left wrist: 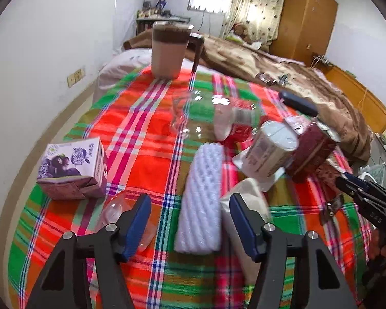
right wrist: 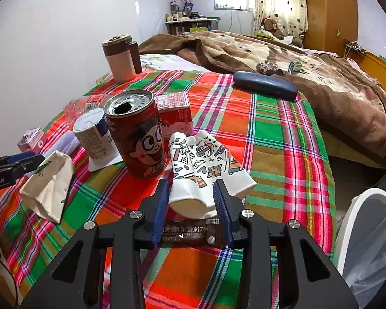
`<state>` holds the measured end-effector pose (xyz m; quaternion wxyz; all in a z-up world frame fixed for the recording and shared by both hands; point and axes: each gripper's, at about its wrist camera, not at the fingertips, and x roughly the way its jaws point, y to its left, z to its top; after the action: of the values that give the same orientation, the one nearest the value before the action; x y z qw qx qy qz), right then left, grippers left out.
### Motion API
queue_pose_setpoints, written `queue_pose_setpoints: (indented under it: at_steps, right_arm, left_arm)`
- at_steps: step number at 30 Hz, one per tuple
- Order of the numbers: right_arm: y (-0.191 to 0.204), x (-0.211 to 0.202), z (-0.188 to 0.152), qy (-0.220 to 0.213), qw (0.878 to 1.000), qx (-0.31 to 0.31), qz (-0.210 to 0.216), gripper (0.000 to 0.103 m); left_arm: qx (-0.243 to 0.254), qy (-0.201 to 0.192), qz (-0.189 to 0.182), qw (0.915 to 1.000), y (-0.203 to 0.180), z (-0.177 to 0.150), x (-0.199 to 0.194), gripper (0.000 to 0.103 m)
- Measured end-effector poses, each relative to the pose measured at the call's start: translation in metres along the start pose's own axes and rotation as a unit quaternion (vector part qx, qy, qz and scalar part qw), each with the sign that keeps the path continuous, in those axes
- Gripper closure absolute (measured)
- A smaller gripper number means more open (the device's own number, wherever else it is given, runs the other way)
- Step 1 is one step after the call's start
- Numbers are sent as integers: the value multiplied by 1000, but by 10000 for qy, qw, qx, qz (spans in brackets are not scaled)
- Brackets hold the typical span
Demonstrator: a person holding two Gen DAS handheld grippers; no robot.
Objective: Collect trash
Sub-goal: 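Grasp the second white foam net with the left tool while the right tool grasps the printed paper cup, then carry the foam net and paper cup over the white bin while both tools open to drop them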
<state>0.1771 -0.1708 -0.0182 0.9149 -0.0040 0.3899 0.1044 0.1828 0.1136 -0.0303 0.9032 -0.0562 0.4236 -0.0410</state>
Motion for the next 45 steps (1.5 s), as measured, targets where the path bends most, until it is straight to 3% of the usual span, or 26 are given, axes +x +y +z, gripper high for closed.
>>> queue_pose_setpoints:
  at_steps: [2, 5, 10, 15, 17, 32, 45]
  right_arm:
    - [1, 1, 0, 11, 10000, -9, -18, 67]
    - [1, 4, 0, 50, 10000, -6, -8, 74]
    - [-2, 8, -1, 87, 9999, 49, 71, 76]
    - [-2, 9, -2, 49, 9999, 73, 59, 78]
    - [-3, 9, -1, 31, 9999, 97, 57, 82]
    - [-10, 0, -4, -170, 9991, 328, 216, 83]
    - [-19, -22, -7, -459, 9974, 509, 215, 83]
  left_arm:
    - [40, 37, 32, 10000, 0, 1, 7, 47]
    - [59, 147, -38, 9999, -1, 0, 15, 48]
    - [103, 174, -102, 9997, -3, 0, 21, 54]
    - [134, 247, -256, 9993, -7, 0, 24, 74]
    - [153, 249, -262, 9992, -8, 0, 24, 75]
    - [75, 54, -354, 9993, -13, -8, 8, 78]
    - [145, -365, -273, 9989, -27, -6, -32, 78]
